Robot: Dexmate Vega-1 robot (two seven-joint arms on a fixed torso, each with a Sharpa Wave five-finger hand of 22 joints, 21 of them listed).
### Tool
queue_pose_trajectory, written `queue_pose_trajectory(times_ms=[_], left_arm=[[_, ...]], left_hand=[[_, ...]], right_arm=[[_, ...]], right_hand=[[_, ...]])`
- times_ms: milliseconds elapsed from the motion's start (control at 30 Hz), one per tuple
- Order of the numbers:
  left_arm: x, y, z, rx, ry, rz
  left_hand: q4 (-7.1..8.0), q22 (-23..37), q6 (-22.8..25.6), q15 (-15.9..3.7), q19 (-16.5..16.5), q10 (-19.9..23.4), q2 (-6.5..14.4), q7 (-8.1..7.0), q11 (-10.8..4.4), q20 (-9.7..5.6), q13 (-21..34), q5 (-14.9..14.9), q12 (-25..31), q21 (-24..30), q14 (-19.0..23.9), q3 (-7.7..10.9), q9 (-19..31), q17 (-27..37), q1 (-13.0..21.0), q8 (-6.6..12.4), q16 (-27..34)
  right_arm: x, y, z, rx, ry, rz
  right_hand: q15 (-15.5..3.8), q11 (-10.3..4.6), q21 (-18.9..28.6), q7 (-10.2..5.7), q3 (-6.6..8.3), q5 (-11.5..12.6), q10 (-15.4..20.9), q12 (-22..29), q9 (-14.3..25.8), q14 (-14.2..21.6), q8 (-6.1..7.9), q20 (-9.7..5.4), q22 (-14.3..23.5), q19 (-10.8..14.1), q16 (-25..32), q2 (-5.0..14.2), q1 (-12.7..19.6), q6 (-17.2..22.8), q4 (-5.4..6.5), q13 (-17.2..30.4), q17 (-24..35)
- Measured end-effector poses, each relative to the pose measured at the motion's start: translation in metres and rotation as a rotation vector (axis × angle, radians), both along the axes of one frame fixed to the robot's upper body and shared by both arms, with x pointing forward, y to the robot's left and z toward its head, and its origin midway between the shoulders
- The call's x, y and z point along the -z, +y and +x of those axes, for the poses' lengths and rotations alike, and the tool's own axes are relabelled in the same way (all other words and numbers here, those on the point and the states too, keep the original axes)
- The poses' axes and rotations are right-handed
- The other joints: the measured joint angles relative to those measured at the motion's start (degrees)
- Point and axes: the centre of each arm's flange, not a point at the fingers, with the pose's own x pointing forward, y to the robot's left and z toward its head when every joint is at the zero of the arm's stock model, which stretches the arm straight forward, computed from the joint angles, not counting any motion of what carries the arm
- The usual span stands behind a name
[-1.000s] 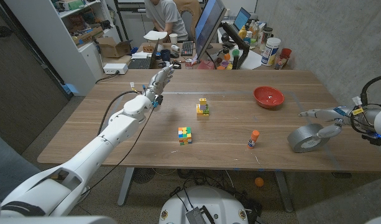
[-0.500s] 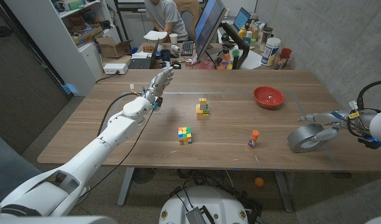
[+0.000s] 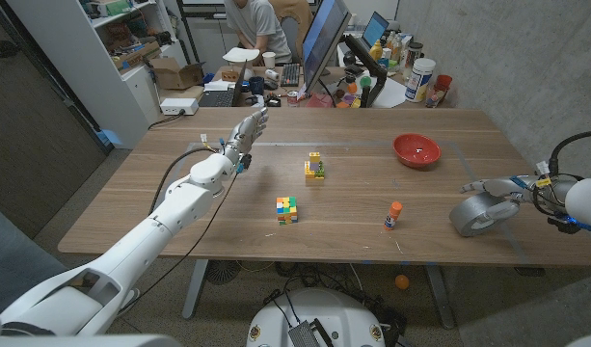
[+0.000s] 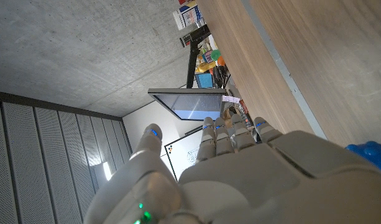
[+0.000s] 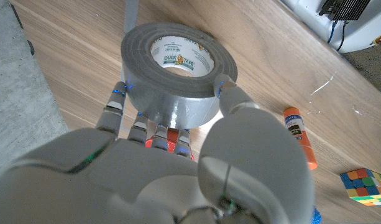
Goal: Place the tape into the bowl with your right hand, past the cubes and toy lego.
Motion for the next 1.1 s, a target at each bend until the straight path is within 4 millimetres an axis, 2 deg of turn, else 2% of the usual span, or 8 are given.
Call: queue_pose_trajectory(times_ms=[67,200,500,833,867,900,933,1100], left_arm=[[0.001,0.001,-0.001,-0.002,0.001,-0.003],[0.002,0.002,-0.001,-0.005,0.002,-0.006],[0.003,0.002,-0.003,-0.007,0.002,-0.012],[0.005,0.001,-0.004,-0.010,0.002,-0.020],[0.005,0.001,-0.004,-0.010,0.002,-0.020],[0.005,0.001,-0.004,-0.009,0.002,-0.020],[0.005,0.001,-0.004,-0.012,0.002,-0.024],[0.005,0.001,-0.005,-0.013,0.001,-0.026]], left_hand=[[0.00,0.00,0.22,0.28,0.00,0.00,0.00,-0.22,0.00,0.00,0.00,0.00,0.00,0.00,0.28,0.00,0.00,0.00,0.00,0.00,0.00],[0.00,0.00,0.29,0.28,0.00,0.00,0.00,-0.29,0.00,0.00,0.00,0.00,0.00,0.00,0.28,0.00,0.00,0.00,0.00,0.00,0.00],[0.00,0.29,0.29,0.28,-0.08,0.00,0.00,-0.29,0.00,0.72,0.00,0.00,0.00,0.00,0.28,0.00,0.00,0.00,0.00,0.00,0.00],[0.00,0.30,0.29,0.28,-0.08,-0.01,0.00,-0.29,0.00,0.71,-0.01,0.00,0.00,0.00,0.28,0.00,0.31,0.00,0.00,0.00,0.00],[0.00,0.30,0.29,0.45,-0.08,-0.01,0.00,-0.29,0.00,0.71,-0.01,0.00,0.00,0.00,0.45,0.00,0.31,0.00,0.00,0.00,0.00],[0.00,0.30,0.29,0.55,-0.08,-0.01,0.00,-0.29,0.00,0.71,-0.01,0.00,0.00,0.00,0.55,0.00,0.31,0.00,0.00,0.00,0.00],[0.00,0.30,0.29,0.56,-0.08,-0.01,0.00,-0.29,0.00,0.71,-0.01,0.00,0.00,0.00,0.56,0.00,0.31,0.00,0.00,0.00,0.00],[0.00,0.29,0.29,0.55,-0.08,-0.01,0.00,-0.29,0.00,0.71,-0.01,0.00,0.00,0.00,0.56,0.00,0.31,0.00,0.00,0.00,0.00]], right_arm=[[0.002,-0.001,0.001,-0.003,-0.004,0.006],[0.004,-0.001,0.003,-0.010,-0.017,0.017],[0.006,-0.002,0.007,-0.020,-0.049,0.029],[0.008,0.000,0.011,-0.030,-0.107,0.021],[0.007,0.001,0.011,-0.033,-0.117,0.020],[0.007,0.001,0.011,-0.033,-0.118,0.020],[0.007,0.001,0.012,-0.037,-0.124,0.021],[0.005,0.002,0.013,-0.047,-0.153,0.021]], right_hand=[[-1.21,-0.96,1.87,-0.46,0.40,0.00,2.48,0.69,0.16,2.91,0.98,0.17,0.12,5.57,0.74,1.04,1.07,3.68,-0.40,0.31,-0.05],[-4.05,-2.44,4.55,-1.20,0.44,-0.29,7.60,2.22,0.81,8.95,2.94,-3.65,-0.06,18.28,3.12,1.47,4.00,10.47,-0.46,1.01,0.55],[-7.11,-5.10,6.35,-0.73,-1.26,-0.33,14.91,4.70,2.54,16.33,7.01,-2.44,-0.22,21.08,7.98,1.16,7.03,18.32,-1.00,2.79,3.26],[-7.76,-7.58,9.93,0.07,-6.25,-0.95,26.36,11.03,5.68,26.97,13.00,-2.24,0.67,21.29,17.39,0.14,10.78,22.71,-0.89,7.56,11.35],[-7.92,-7.35,10.34,0.06,-6.56,-0.95,27.39,11.82,5.81,28.45,13.19,-3.16,0.74,22.62,18.24,-0.23,11.15,24.16,-0.76,8.15,12.16],[-8.17,-6.99,10.85,0.37,-6.86,-0.96,28.49,12.69,5.81,30.09,13.40,-6.46,0.73,25.92,19.30,-0.38,11.30,24.65,-0.92,8.83,13.17],[-8.47,-6.62,11.37,0.37,-7.16,-0.93,29.35,13.55,6.05,31.33,13.86,-7.86,0.74,27.35,20.13,-0.75,11.67,24.65,-0.93,9.47,13.95],[-8.18,-5.93,13.02,1.89,-8.32,-0.61,31.50,16.86,7.05,34.27,14.91,-8.39,0.72,28.28,21.50,-1.84,12.76,26.18,-1.10,12.64,14.94]])
